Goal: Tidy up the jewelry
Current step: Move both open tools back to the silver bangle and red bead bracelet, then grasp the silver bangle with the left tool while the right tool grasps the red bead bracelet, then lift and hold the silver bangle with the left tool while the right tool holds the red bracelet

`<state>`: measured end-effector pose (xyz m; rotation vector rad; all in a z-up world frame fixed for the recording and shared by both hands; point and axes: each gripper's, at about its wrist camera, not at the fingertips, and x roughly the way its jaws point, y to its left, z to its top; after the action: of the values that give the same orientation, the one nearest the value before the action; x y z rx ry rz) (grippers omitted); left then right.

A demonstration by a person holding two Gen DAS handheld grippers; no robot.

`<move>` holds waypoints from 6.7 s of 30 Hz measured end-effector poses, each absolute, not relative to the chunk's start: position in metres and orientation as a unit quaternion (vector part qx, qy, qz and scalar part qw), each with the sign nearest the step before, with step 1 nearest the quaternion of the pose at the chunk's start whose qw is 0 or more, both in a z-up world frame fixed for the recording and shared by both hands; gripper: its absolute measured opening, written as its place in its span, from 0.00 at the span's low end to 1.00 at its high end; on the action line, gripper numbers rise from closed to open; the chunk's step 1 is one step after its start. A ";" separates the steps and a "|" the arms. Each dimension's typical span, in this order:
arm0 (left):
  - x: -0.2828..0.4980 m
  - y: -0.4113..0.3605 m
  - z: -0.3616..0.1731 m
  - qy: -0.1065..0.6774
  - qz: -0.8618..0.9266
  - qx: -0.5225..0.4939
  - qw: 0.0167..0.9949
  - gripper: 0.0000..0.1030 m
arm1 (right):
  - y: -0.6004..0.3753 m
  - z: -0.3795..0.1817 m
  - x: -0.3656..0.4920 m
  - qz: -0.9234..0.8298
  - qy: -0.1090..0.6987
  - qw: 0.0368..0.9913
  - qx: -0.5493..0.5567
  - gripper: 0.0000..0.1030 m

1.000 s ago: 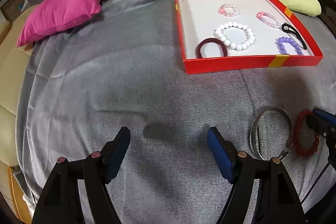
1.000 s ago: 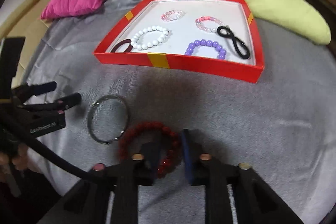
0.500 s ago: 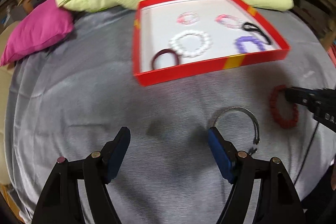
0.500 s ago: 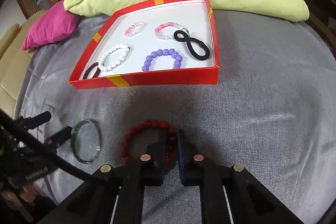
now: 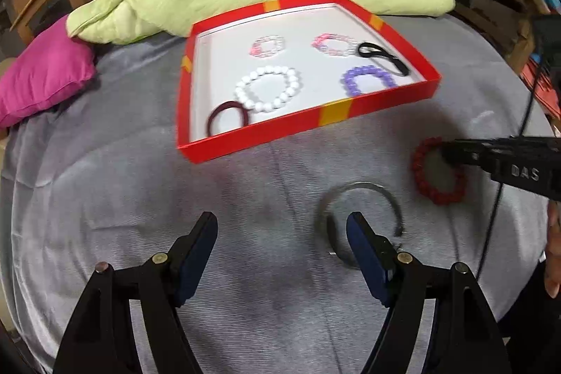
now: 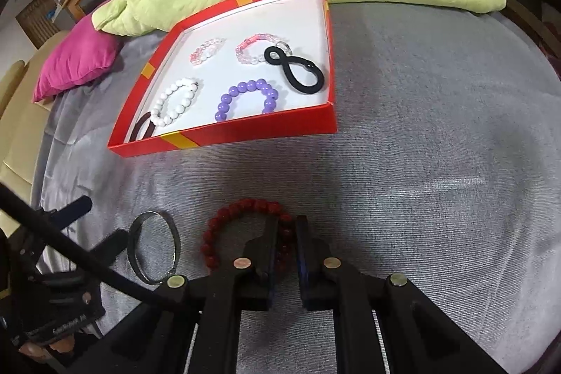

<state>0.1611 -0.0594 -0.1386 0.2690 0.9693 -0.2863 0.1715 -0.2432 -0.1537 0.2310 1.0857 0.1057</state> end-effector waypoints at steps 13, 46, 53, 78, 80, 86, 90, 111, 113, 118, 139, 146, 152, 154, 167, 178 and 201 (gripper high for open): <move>0.157 -0.084 -0.153 0.485 -0.189 0.101 0.848 0.75 | -0.250 -0.155 0.173 0.045 0.517 0.846 0.122 0.12; 0.174 -0.029 -0.168 0.501 -0.131 0.074 0.852 0.87 | -0.244 -0.155 0.173 0.039 0.518 0.846 0.117 0.17; 0.172 -0.027 -0.172 0.509 -0.115 0.063 0.851 0.96 | -0.243 -0.150 0.171 0.067 0.511 0.847 0.129 0.38; 0.178 -0.011 -0.158 0.499 -0.122 0.039 0.857 0.64 | -0.196 -0.157 0.155 0.078 0.474 0.875 -0.055 0.21; 0.179 -0.008 -0.157 0.495 -0.120 0.035 0.860 0.58 | -0.198 -0.156 0.156 0.074 0.472 0.877 -0.050 0.20; 0.184 -0.004 -0.155 0.491 -0.129 0.010 0.861 0.57 | -0.205 -0.151 0.158 0.087 0.471 0.878 -0.010 0.20; 0.181 -0.004 -0.152 0.487 -0.125 0.009 0.864 0.57 | -0.209 -0.143 0.155 0.110 0.461 0.880 0.019 0.20; 0.172 0.002 -0.125 0.450 -0.126 0.003 0.884 0.56 | -0.205 -0.118 0.149 0.164 0.417 0.891 0.072 0.20; 0.172 0.001 -0.122 0.447 -0.129 0.001 0.885 0.44 | -0.204 -0.116 0.148 0.167 0.411 0.893 0.075 0.20; 0.174 0.002 -0.118 0.444 -0.133 -0.008 0.886 0.36 | -0.200 -0.111 0.148 0.172 0.403 0.895 0.082 0.20; 0.205 -0.016 -0.163 0.482 -0.064 0.026 0.873 0.79 | -0.205 -0.124 0.152 0.146 0.432 0.887 0.081 0.20; 0.208 -0.015 -0.165 0.475 -0.070 0.011 0.877 0.79 | -0.211 -0.123 0.153 0.140 0.432 0.887 0.087 0.20; 0.204 -0.016 -0.165 0.465 -0.074 0.022 0.882 0.60 | -0.212 -0.124 0.152 0.136 0.432 0.887 0.087 0.20; 0.202 -0.015 -0.164 0.465 -0.075 0.020 0.882 0.60 | -0.213 -0.124 0.152 0.137 0.431 0.888 0.088 0.20; 0.179 -0.010 -0.139 0.436 -0.064 0.047 0.896 0.60 | -0.204 -0.121 0.153 0.141 0.423 0.890 0.090 0.20; 0.164 -0.004 -0.116 0.410 -0.039 0.065 0.909 0.60 | -0.190 -0.125 0.157 0.145 0.430 0.887 0.084 0.20; 0.159 0.002 -0.096 0.372 0.002 0.074 0.925 0.60 | -0.168 -0.113 0.160 0.160 0.413 0.891 0.098 0.20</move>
<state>0.1594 0.0025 -0.0957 0.1527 0.7633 0.0031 0.1603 -0.1678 -0.1135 0.2029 0.8577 0.3322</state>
